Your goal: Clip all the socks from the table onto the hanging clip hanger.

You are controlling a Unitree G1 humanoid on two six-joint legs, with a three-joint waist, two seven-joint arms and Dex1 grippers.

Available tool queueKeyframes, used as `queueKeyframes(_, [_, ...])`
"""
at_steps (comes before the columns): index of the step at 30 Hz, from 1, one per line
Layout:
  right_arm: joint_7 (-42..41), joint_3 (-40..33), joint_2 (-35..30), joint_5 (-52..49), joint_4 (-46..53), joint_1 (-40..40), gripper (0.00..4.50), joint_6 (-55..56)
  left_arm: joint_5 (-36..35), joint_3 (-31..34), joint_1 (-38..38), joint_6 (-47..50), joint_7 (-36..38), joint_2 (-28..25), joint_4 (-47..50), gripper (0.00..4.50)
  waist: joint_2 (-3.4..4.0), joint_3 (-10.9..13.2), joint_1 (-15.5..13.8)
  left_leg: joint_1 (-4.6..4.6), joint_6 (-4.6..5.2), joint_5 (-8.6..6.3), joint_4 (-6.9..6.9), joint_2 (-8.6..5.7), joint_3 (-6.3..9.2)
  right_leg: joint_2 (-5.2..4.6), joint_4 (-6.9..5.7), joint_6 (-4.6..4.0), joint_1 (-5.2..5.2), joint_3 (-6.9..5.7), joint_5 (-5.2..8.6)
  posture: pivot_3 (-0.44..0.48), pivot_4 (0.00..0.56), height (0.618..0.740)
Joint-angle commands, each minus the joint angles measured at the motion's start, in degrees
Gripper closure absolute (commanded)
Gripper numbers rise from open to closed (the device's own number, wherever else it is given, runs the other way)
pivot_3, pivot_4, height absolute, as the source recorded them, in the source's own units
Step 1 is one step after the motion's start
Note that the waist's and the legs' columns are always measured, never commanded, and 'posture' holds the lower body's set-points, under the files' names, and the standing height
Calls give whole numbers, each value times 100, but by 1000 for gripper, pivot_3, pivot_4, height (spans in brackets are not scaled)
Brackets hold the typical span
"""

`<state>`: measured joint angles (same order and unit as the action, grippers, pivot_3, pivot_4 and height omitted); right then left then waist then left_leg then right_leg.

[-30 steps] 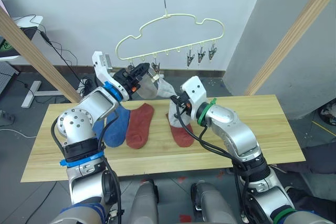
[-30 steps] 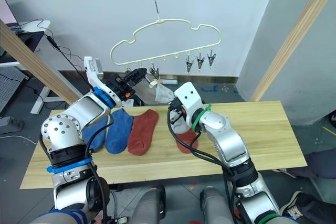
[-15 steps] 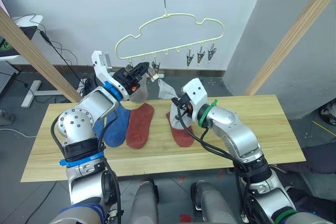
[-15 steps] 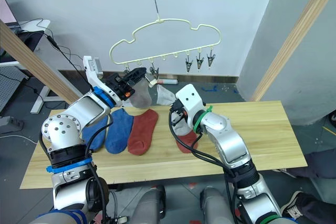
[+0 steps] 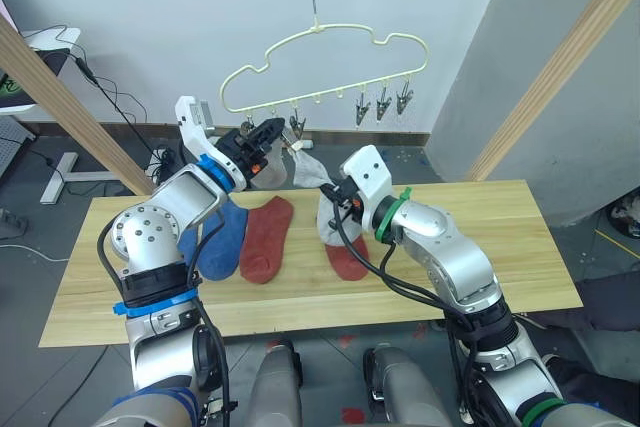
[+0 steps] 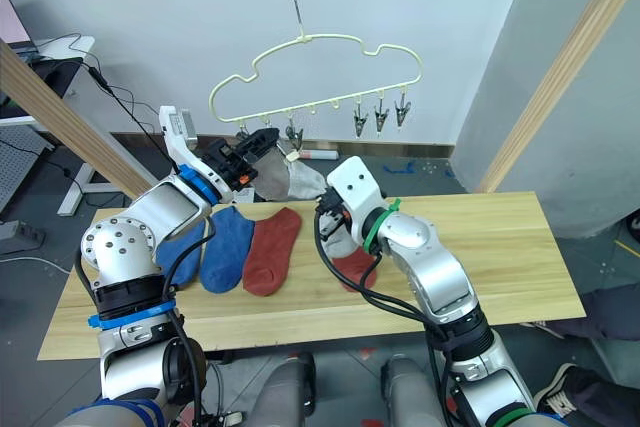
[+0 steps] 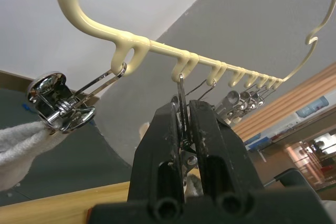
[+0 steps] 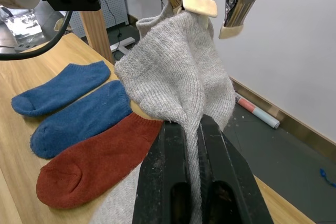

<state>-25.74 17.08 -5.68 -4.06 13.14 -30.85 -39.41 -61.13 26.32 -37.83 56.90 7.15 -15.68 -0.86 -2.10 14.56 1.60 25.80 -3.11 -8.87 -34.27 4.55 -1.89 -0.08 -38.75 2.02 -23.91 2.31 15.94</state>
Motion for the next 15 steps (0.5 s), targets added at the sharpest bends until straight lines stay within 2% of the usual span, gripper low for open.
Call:
queueKeyframes(1, [64, -7, 82, -35, 193, -173, 4456, 119, -100, -33, 0, -21, 77, -41, 81, 4446, 0, 0, 0, 1, 0, 0, 0, 0, 0, 0, -1, 0, -2, 0, 0, 20, 265, 740])
queueKeyframes(11, [111, -38, 137, -74, 86, -276, 4456, 182, 6, -108, 16, -103, 202, -78, 151, 4446, 0, 0, -1, 7, 0, 0, 0, 0, -1, 0, -6, 0, -11, 2, 0, 27, 261, 740])
queueKeyframes(15, [106, -21, 168, -63, 61, -274, 4500, 196, -86, -67, 60, -102, 255, -95, 229, 3130, 0, 0, -1, 7, 0, 0, 0, 0, -2, 0, -6, 0, -11, 2, 0, 27, 261, 740])
